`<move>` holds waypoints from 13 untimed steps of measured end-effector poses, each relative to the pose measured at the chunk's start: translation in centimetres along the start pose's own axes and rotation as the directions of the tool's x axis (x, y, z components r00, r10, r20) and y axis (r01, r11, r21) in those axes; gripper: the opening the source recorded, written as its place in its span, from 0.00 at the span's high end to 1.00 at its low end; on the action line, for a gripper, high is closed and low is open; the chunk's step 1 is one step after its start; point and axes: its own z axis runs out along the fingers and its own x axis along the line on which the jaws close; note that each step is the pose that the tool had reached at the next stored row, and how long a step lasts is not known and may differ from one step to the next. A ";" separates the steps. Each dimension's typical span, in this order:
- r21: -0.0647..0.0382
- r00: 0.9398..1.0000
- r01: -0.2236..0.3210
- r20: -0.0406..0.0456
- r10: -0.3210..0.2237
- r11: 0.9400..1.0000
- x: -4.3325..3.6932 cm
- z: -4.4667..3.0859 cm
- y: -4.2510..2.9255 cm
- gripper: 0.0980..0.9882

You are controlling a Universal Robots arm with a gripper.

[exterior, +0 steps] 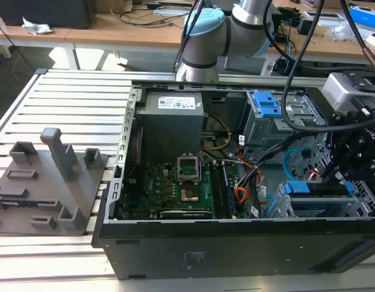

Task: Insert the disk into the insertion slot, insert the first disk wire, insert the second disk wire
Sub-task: 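Insert the first disk wire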

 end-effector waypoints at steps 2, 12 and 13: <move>0.000 1.000 0.000 0.000 0.000 1.000 0.04 -0.01 -0.03 0.91; -0.001 1.000 0.001 0.022 -0.001 1.000 0.61 -0.18 -0.13 0.91; -0.001 1.000 0.001 0.022 -0.001 1.000 0.61 -0.18 -0.17 0.91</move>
